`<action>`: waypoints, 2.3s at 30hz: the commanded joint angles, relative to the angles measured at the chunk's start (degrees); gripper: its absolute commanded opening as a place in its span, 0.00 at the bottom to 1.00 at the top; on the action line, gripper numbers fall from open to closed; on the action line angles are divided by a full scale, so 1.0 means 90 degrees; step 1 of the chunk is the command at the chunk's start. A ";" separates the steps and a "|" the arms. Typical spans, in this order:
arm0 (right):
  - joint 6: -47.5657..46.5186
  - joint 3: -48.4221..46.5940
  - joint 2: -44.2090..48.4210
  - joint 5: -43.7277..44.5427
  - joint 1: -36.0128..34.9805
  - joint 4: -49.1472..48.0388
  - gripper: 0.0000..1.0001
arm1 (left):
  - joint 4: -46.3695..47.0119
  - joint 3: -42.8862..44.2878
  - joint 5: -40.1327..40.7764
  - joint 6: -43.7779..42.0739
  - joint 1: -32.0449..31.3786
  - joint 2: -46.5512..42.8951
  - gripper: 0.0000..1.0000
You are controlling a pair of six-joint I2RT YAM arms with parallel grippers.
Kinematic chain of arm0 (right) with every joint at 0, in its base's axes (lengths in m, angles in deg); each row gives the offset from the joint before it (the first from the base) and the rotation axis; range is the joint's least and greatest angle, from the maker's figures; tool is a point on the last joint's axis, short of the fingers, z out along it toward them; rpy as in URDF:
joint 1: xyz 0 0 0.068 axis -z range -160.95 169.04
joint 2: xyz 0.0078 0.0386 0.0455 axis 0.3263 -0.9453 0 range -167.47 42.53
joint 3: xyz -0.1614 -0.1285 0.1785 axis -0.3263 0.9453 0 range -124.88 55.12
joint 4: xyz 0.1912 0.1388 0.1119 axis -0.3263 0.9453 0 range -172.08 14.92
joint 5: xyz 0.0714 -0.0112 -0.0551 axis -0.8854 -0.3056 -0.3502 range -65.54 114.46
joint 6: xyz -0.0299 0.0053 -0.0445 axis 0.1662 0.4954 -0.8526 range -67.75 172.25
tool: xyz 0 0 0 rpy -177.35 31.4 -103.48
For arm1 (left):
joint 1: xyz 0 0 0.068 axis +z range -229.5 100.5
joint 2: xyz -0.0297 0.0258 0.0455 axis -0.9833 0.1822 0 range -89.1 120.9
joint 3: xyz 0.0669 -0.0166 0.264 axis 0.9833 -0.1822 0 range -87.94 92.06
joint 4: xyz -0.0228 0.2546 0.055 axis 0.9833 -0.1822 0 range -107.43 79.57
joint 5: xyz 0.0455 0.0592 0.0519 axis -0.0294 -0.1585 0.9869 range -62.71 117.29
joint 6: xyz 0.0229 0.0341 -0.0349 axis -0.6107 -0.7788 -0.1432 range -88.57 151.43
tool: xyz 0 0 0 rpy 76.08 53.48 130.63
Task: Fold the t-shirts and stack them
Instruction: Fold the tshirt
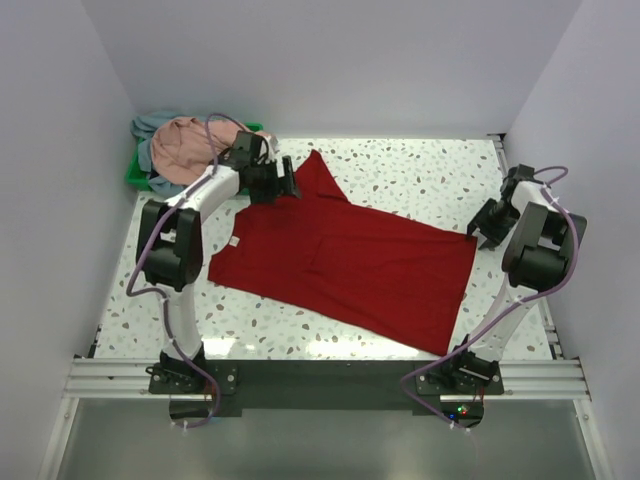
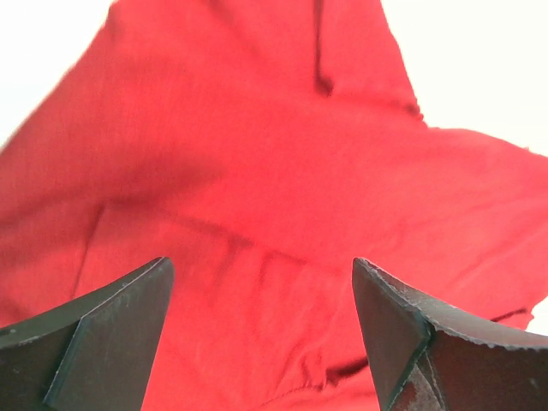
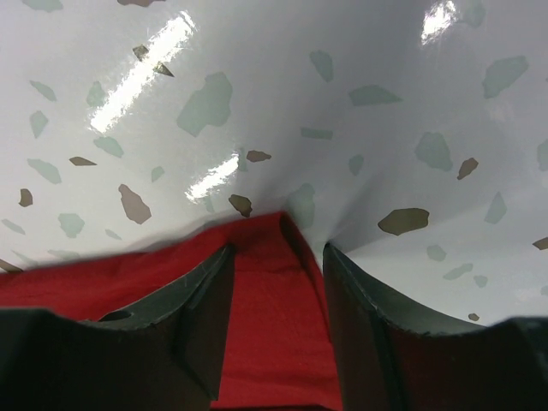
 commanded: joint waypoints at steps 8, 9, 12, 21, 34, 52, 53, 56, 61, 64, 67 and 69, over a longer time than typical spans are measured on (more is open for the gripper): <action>0.0029 -0.0157 0.0168 0.0177 -0.0001 -0.0312 0.49 | 0.0936 0.2362 -0.0207 0.0187 0.0056 0.1696 0.89; 0.0029 -0.0167 0.0148 0.0187 -0.0001 -0.0312 0.49 | 0.1227 0.2469 -0.0197 0.0226 0.0056 0.1900 0.89; 0.0038 -0.0206 0.0080 0.0168 -0.0001 -0.0302 0.48 | 0.1999 0.2743 -0.0343 0.0528 0.0066 0.2291 0.89; 0.0048 -0.0187 -0.0067 0.0021 0.0009 -0.0321 0.48 | 0.4207 0.3086 0.0075 0.1865 0.0046 0.3170 0.83; 0.0068 -0.0128 -0.0272 -0.0243 -0.0001 -0.0390 0.48 | 0.4814 0.4139 0.1013 0.2014 -0.0100 0.4235 0.75; 0.0039 -0.0040 -0.0272 -0.0321 -0.0001 -0.0439 0.47 | 0.4189 0.4238 0.1804 0.1662 -0.0442 0.4441 0.51; 0.0038 -0.0030 -0.0262 -0.0321 -0.0001 -0.0439 0.47 | 0.4179 0.4248 0.1814 0.1672 -0.0432 0.4461 0.50; 0.0019 0.0009 -0.0243 -0.0321 -0.0001 -0.0458 0.47 | 0.4091 0.4345 0.1795 0.1701 -0.0442 0.4568 0.41; 0.0038 0.0116 -0.0213 -0.0360 -0.0001 -0.0497 0.47 | 0.4062 0.4248 0.1668 0.1769 -0.0432 0.4568 0.23; 0.0058 0.0146 -0.0174 -0.0301 -0.0001 -0.0527 0.47 | 0.4324 0.4073 0.1483 0.1935 -0.0403 0.4500 0.15; 0.0058 0.0117 -0.0125 -0.0262 -0.0001 -0.0536 0.47 | 0.4617 0.3867 0.1385 0.2238 -0.0344 0.4383 0.07; 0.0058 0.0087 -0.0096 -0.0233 -0.0001 -0.0527 0.44 | 0.4706 0.3818 0.1326 0.2375 -0.0305 0.4334 0.02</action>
